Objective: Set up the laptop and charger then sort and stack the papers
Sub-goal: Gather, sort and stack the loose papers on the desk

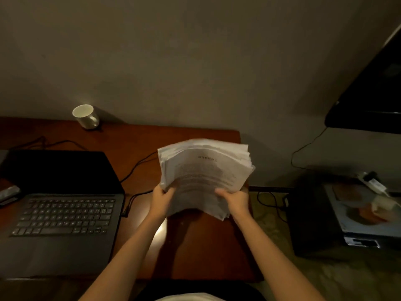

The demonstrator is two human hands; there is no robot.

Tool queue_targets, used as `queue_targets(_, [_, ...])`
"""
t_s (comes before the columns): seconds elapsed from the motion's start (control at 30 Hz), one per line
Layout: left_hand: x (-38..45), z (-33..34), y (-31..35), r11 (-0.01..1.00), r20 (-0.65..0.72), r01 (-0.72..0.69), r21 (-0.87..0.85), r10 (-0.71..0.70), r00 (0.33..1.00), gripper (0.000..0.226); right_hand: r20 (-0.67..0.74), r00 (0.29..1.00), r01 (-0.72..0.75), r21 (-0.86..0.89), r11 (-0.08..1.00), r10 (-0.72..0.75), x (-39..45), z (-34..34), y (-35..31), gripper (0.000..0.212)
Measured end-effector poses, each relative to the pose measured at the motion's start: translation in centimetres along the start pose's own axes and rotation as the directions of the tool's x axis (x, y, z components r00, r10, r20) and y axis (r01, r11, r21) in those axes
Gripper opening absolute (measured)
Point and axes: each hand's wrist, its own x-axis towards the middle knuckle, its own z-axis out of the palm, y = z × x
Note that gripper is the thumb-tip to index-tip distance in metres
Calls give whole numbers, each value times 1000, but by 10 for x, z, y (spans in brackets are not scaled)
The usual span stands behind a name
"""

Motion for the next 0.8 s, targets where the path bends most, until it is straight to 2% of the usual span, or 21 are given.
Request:
queue_targets(0.1, [-6, -6, -7, 999, 26, 6, 36, -7, 1000, 31, 16, 994, -114, 78, 990, 113, -3, -14, 11, 19])
queue_targets(0.17, [-9, -7, -6, 998, -5, -13, 54, 14, 1000, 37, 58, 990, -132, 63, 989, 128, -7, -18, 13, 42])
queue_targets(0.23, [-12, -4, -3, 1000, -28, -6, 16, 6, 1000, 38, 82, 990, -106, -73, 992, 112, -9, -19, 16, 55])
queue_targets(0.37, [-15, -4, 4, 998, 10, -4, -60, 5, 1000, 46, 197, 965, -147, -138, 979, 173, -11, -27, 3, 44])
queue_targets(0.47, [-15, -14, 20, 994, 66, -103, -28, 105, 992, 80, 201, 966, -135, -138, 981, 161, -14, -35, -6, 39])
queue_targets(0.5, [-14, -15, 27, 988, 55, -151, -25, 152, 987, 83, 203, 971, -102, -115, 988, 123, -13, -38, -7, 41])
queue_targets(0.57, [-10, -14, 42, 969, 52, -238, -61, 241, 969, 71, 191, 979, -60, -86, 995, 75, -13, -38, -10, 42])
queue_targets(0.67, [-4, -1, 59, 920, 60, -386, -69, 390, 919, 51, 138, 983, -102, -149, 984, 123, -10, -29, -9, 36])
queue_targets(0.77, [1, 10, 66, 916, 0, -378, -139, 381, 924, 62, 124, 962, -212, -218, 953, 242, -3, -24, -5, 34])
queue_targets(0.8, [3, 11, 66, 916, -18, -377, -139, 378, 926, 59, 129, 956, -230, -219, 948, 262, -2, -23, -4, 34])
